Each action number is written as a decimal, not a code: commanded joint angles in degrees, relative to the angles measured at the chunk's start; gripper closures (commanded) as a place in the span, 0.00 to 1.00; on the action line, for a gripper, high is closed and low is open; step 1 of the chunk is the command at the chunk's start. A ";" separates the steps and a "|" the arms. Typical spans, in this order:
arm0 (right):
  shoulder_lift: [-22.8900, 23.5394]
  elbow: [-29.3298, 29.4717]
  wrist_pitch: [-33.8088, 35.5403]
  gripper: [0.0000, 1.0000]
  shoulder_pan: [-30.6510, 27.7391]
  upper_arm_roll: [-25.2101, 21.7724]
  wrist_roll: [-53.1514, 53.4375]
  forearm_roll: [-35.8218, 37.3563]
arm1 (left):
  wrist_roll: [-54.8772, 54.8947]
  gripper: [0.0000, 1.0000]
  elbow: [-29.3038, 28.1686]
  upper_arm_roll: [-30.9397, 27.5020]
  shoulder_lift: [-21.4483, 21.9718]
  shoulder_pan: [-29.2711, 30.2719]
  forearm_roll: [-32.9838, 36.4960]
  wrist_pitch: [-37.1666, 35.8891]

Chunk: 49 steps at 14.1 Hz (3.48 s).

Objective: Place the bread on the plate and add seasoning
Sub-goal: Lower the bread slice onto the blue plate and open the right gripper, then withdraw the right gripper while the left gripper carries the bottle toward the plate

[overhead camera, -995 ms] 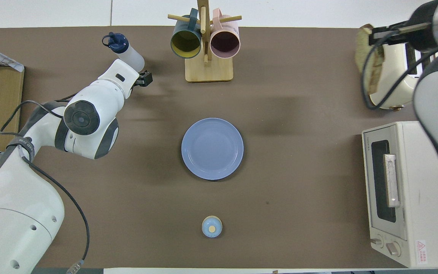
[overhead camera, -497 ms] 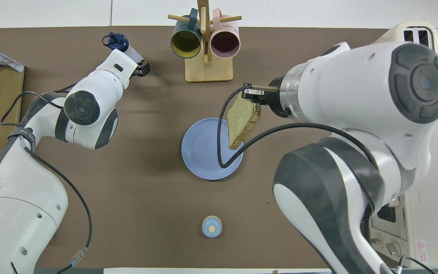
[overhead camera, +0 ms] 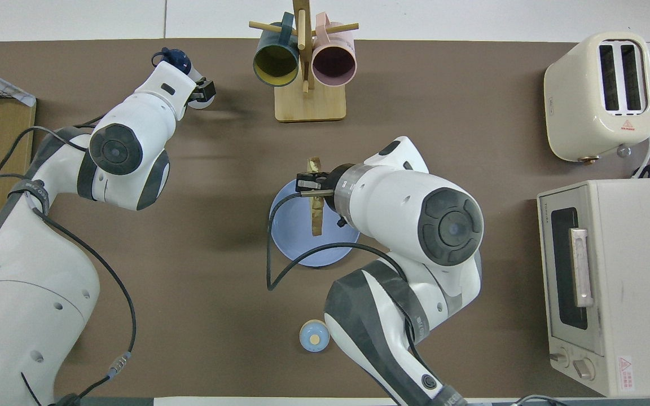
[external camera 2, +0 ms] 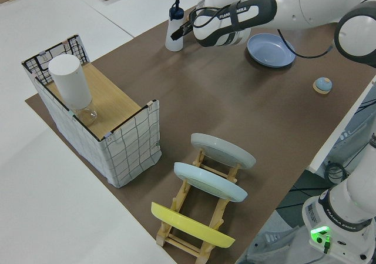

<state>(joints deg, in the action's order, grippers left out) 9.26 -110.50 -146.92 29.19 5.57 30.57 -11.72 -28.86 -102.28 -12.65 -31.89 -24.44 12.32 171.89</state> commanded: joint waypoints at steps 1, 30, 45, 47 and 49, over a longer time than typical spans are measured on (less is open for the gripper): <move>-0.12 -0.85 -1.52 1.00 0.96 -0.30 0.28 -1.37 | -0.94 0.00 1.56 0.00 -1.50 0.27 0.87 0.81; -3.99 -12.38 -7.68 0.00 -4.84 -0.56 -5.60 -0.67 | -1.02 1.00 3.40 0.79 -3.79 1.42 0.34 4.86; -6.09 17.07 48.37 0.00 -23.02 -1.00 -25.11 16.56 | 52.53 1.00 -11.54 3.60 33.89 -11.75 -6.21 -47.83; -7.32 16.64 52.43 0.00 -24.96 -1.00 -27.05 16.47 | 63.80 1.00 -11.54 3.69 37.77 -13.08 -10.71 -57.68; -8.12 16.11 54.45 0.00 -27.60 -0.74 -28.10 15.94 | 68.56 1.00 -11.45 3.69 39.97 -15.10 -12.93 -64.20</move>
<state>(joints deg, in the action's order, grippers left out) 2.27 -93.26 -94.08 4.17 4.00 4.62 3.91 34.29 -111.64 -8.09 4.73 -37.53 1.29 111.96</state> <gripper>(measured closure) 0.000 0.564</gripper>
